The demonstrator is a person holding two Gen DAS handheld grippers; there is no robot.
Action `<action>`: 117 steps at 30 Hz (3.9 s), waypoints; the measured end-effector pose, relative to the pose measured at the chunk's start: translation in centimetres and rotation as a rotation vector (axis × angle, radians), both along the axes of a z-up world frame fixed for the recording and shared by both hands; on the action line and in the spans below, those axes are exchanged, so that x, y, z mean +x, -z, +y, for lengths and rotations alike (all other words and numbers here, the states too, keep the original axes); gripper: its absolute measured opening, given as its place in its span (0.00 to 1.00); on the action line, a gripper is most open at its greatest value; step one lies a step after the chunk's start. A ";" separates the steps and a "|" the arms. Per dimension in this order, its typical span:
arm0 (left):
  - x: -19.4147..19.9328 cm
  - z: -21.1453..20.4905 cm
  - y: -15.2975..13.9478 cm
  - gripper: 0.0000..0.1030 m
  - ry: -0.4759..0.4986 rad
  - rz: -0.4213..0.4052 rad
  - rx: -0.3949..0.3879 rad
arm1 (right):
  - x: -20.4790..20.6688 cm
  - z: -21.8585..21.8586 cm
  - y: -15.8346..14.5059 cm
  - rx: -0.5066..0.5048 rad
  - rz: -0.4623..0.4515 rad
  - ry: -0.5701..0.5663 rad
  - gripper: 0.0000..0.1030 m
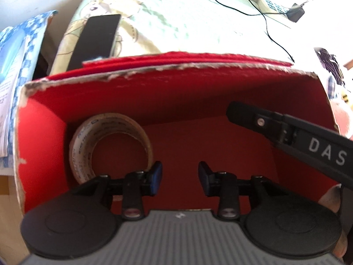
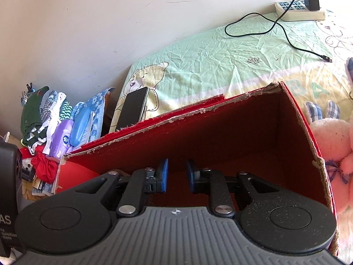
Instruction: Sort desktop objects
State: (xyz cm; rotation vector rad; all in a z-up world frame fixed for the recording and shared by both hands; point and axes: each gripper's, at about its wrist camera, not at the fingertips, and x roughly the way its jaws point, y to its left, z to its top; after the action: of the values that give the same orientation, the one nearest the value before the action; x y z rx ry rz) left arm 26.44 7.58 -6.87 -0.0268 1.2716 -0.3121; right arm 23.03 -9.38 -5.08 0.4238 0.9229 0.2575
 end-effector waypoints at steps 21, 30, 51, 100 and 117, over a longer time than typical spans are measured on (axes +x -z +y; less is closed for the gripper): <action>-0.1 0.5 -0.1 0.40 -0.069 -0.023 0.021 | 0.4 0.1 0.3 -0.007 0.037 -0.010 0.22; -0.4 0.1 -0.2 0.41 -0.050 -0.028 0.046 | 0.5 0.4 0.4 -0.033 0.064 -0.002 0.22; -1.2 -1.6 -0.3 0.43 0.002 -0.070 0.165 | 0.6 0.0 0.6 0.001 0.076 -0.013 0.22; -29.3 4.9 -3.0 0.54 -0.309 -0.160 -0.167 | -16.5 -3.6 -1.5 0.216 -0.095 -0.522 0.26; -28.1 1.7 -2.2 0.58 -0.108 -0.111 -0.253 | -17.1 -6.8 1.2 0.070 0.039 -0.411 0.27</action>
State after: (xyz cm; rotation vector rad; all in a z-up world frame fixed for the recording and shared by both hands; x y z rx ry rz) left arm -1.70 9.26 -4.69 -0.2891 1.1101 -0.3748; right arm 5.92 -16.21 -6.30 0.3006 1.0378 0.6594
